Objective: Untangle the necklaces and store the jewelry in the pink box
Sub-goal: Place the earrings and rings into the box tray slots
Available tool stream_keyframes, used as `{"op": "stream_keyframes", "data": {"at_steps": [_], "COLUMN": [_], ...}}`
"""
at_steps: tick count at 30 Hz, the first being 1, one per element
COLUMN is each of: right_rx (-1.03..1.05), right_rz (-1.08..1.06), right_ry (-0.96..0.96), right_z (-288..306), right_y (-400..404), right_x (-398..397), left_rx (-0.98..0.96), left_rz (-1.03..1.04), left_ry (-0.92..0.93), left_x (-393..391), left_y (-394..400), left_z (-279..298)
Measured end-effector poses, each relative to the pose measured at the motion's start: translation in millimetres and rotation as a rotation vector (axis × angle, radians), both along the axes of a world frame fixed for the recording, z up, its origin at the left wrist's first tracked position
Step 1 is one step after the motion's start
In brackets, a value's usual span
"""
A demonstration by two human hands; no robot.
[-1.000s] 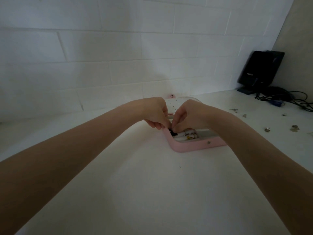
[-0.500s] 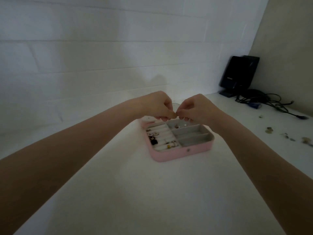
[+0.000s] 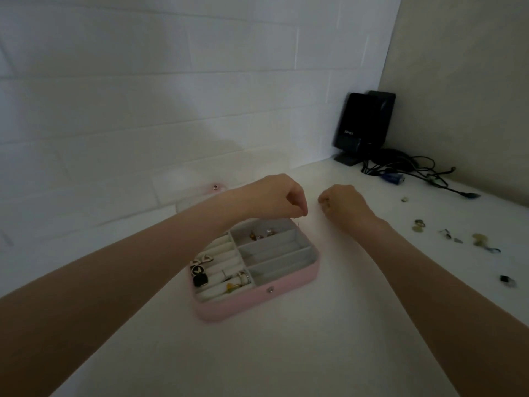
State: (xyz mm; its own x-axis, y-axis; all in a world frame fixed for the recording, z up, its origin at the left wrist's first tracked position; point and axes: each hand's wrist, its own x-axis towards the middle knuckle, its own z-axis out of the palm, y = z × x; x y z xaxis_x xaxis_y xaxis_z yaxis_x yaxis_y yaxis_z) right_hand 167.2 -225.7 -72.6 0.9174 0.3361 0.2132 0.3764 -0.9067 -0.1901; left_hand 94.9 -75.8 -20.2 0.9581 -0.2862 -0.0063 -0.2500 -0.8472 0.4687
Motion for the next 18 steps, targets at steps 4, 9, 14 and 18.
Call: {"op": "stream_keyframes", "data": {"at_steps": [4, 9, 14, 18], "right_rx": [0.146, 0.75, 0.997, 1.071], "right_rz": [0.046, 0.068, 0.257, 0.267], "right_ry": [-0.011, 0.271, 0.569, 0.623], "right_z": [3, 29, 49, 48], "right_y": [-1, -9, -9, -5], "right_x": [0, -25, -55, -65], "left_rx": [-0.028, -0.316, -0.516, -0.517], "left_rz": [0.019, 0.185, 0.214, 0.255], "left_ry": [-0.041, -0.134, -0.096, -0.114], "left_x": [1, 1, -13, -23], "left_y": [1, 0, -6, 2], "left_z": [-3, -5, -1, 4]}}
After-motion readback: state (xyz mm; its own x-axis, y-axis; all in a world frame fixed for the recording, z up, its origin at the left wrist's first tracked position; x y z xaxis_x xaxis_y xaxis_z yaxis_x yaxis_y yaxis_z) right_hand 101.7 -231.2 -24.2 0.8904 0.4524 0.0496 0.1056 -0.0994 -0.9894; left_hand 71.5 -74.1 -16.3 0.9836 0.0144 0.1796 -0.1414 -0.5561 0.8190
